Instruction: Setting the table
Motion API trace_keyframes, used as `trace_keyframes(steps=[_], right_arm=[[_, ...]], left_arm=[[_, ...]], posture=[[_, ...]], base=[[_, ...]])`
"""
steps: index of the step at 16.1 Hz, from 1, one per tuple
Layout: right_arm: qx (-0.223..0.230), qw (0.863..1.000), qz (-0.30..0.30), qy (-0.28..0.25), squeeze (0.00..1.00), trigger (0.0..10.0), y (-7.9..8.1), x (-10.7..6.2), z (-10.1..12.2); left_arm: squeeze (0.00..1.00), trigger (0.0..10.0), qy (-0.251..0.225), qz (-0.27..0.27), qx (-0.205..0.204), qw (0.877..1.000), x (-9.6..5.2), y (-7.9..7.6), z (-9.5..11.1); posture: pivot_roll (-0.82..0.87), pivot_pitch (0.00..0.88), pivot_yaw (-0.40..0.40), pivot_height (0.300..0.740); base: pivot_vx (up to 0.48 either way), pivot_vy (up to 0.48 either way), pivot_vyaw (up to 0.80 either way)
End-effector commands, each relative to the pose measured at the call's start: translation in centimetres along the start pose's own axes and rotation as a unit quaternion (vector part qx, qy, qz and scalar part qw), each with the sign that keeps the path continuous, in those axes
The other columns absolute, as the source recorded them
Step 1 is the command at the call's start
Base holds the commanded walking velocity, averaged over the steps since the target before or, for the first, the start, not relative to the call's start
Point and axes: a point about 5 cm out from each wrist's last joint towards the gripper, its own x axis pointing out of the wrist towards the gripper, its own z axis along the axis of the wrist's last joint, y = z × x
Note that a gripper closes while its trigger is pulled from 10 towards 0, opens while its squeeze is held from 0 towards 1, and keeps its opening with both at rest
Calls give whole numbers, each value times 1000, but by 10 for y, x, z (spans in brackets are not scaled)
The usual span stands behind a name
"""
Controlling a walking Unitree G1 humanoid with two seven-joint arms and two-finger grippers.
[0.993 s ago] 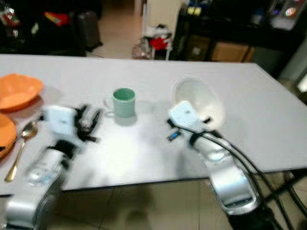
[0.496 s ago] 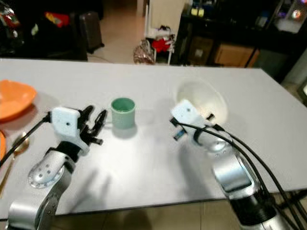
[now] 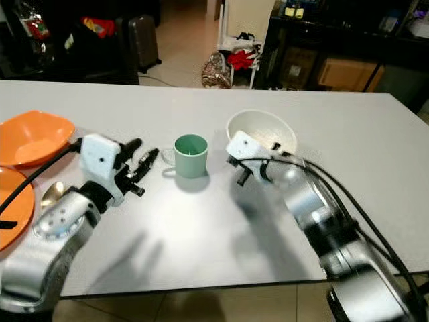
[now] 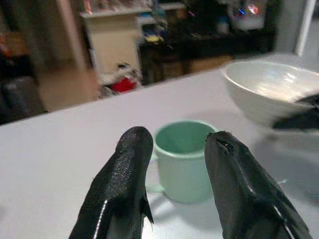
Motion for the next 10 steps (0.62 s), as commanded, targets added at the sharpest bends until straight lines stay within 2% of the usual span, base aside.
trace_keyframes(steps=[1, 3, 8, 10], right_arm=[[-13, 1000, 10, -8, 0, 10000, -9, 2, 6], [-24, 999, 30, -2, 0, 10000, -17, 11, 9], [-46, 997, 65, 12, 0, 10000, -14, 22, 5], [-53, 996, 71, 11, 0, 10000, -13, 25, 5]], left_arm=[[0, 10000, 25, -33, 4, 999, 3, -1, -3], [0, 10000, 49, -74, 22, 996, 4, 4, -4], [0, 10000, 76, -149, 21, 986, -4, -5, -3], [0, 10000, 82, -164, 20, 983, -6, -8, -4]], posture=[[-97, 0, -12, 740], [-97, 0, -14, 740], [-89, 0, -17, 740], [-85, 0, -23, 740]], base=[[0, 0, 0], [0, 0, 0], [0, 0, 0], [0, 0, 0]])
